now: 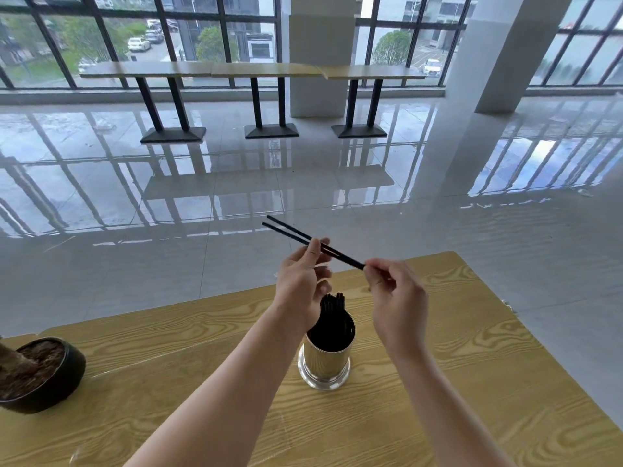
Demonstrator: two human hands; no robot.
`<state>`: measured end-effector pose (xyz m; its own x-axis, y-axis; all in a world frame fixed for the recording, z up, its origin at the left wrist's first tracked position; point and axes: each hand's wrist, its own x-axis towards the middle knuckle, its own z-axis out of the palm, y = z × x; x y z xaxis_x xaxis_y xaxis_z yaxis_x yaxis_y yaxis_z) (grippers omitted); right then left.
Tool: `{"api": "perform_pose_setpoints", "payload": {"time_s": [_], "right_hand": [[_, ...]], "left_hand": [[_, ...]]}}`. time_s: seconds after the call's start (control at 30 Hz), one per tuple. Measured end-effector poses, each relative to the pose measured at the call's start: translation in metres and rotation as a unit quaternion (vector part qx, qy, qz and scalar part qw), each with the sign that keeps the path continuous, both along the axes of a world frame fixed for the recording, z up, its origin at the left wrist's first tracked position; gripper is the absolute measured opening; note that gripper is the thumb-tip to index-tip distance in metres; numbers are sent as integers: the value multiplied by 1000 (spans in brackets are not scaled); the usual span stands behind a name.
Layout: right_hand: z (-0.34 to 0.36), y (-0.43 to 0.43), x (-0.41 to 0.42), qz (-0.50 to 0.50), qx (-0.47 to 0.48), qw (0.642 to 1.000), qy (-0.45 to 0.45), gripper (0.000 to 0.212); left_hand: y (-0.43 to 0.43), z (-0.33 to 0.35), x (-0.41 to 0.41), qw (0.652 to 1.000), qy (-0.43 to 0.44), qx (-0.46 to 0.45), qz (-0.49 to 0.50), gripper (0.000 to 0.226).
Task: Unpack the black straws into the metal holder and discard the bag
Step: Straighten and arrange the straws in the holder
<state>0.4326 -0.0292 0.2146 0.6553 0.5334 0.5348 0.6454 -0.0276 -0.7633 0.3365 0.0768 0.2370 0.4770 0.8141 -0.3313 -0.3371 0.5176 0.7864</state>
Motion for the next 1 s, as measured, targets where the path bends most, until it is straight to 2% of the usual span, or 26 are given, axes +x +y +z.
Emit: {"api": "perform_pose_setpoints", "payload": {"time_s": [0.1, 0.2, 0.37, 0.43, 0.53, 0.67, 0.77, 0.9, 1.0], "right_hand": [[-22, -8, -4, 48, -81, 995, 42, 12], [-24, -6, 2, 66, -145, 985, 67, 18], [12, 12, 15, 161, -129, 959, 193, 47], [26, 21, 20, 206, -119, 948, 210, 44], [38, 31, 26, 242, -97, 944, 201, 13], [38, 31, 25, 242, -73, 953, 165, 13], [31, 27, 27, 190, -46, 970, 147, 14], [7, 18, 33, 124, -85, 982, 114, 16], [-19, 16, 33, 106, -122, 979, 121, 12]], "left_hand": [[1, -10, -8, 994, 68, 90, -6, 21], [-2, -23, -13, 972, 141, 187, -24, 21], [-12, -37, -18, 900, 246, 346, -100, 20], [-14, -39, -20, 870, 272, 387, -136, 21], [-15, -39, -20, 855, 284, 395, -181, 18], [-11, -37, -24, 844, 293, 408, -188, 15], [-3, -42, -34, 853, 288, 417, -127, 12], [14, -66, -56, 869, 332, 367, -15, 9], [17, -89, -68, 857, 387, 341, 4, 8]]}}
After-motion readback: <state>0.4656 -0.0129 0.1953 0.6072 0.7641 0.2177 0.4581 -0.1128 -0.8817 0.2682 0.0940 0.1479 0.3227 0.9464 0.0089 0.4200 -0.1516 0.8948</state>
